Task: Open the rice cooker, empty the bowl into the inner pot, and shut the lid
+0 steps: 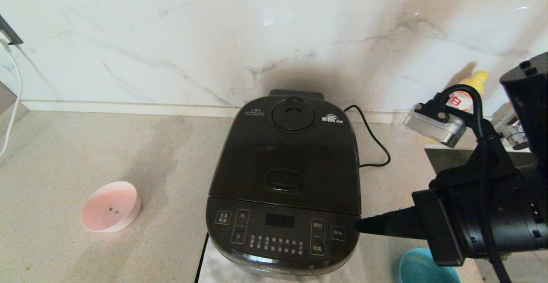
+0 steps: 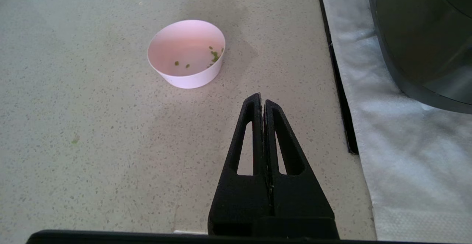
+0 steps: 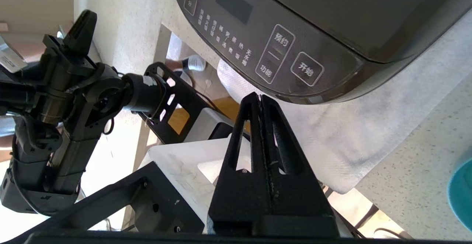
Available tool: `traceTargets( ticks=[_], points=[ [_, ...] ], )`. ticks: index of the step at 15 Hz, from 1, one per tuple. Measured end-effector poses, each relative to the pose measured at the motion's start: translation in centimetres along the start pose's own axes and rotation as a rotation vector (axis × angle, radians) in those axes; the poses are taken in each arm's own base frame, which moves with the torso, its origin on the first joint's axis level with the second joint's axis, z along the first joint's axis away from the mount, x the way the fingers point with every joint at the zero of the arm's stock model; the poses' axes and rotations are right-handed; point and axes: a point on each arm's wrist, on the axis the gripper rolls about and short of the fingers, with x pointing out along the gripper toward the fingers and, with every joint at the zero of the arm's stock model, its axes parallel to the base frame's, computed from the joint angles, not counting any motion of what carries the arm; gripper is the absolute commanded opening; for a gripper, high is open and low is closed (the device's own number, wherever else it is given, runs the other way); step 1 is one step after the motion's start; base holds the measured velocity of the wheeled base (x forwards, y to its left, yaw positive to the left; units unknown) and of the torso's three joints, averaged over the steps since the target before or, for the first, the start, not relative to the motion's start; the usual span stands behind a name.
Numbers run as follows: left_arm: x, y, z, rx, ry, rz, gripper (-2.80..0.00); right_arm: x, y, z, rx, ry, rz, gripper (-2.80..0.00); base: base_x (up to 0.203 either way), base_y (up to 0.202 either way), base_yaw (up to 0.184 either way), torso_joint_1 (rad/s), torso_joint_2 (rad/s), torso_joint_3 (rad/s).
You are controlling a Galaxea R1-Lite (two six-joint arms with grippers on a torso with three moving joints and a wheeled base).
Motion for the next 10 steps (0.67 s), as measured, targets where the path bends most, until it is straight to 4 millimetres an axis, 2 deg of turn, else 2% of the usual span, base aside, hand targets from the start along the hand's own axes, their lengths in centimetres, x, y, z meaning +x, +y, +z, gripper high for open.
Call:
traceTargets(
  ticks=[10],
  points=[
    [0.0,0.0,0.0,0.0,0.0,0.0,-2.8,0.6,-0.07,-0.1,0.0,0.017,-0.008,-2.8,0.0,0.0,0.0,0.0,0.0,0.0]
  ],
)
